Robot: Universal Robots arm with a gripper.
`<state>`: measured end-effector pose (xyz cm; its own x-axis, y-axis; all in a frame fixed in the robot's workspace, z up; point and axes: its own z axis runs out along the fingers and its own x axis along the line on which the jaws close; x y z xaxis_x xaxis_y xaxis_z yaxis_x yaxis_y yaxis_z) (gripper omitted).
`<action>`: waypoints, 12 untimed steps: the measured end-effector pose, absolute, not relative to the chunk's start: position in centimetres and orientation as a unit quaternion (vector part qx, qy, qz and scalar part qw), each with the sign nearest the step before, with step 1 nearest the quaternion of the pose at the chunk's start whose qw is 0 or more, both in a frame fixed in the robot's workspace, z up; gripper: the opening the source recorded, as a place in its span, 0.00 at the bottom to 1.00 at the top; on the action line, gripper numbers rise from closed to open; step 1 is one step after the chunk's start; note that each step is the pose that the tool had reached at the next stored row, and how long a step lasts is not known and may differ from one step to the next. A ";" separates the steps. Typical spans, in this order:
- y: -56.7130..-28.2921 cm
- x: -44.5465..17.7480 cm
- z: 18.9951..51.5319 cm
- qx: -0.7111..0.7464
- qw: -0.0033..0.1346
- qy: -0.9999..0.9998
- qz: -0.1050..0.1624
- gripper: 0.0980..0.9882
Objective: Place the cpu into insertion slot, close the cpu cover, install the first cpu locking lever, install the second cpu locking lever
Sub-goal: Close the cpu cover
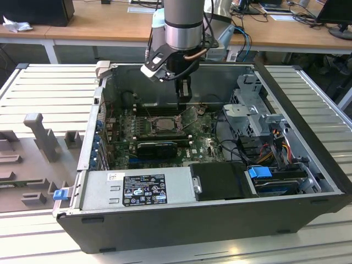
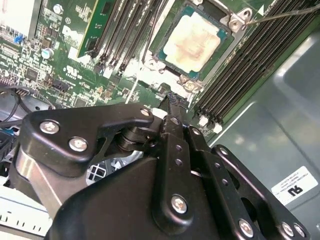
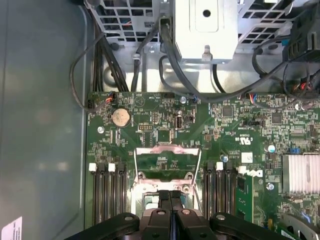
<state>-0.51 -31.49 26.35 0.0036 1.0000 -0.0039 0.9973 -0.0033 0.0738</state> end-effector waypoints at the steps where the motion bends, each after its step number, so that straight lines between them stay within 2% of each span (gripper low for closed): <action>1: -31.5 -0.3 26.4 0.708 0.027 0.705 0.024 0.01; 12: -31.5 2.0 26.4 0.708 0.026 0.705 0.023 0.01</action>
<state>1.96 -31.49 26.36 0.0036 1.0000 -0.0039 0.9976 -0.0033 0.0688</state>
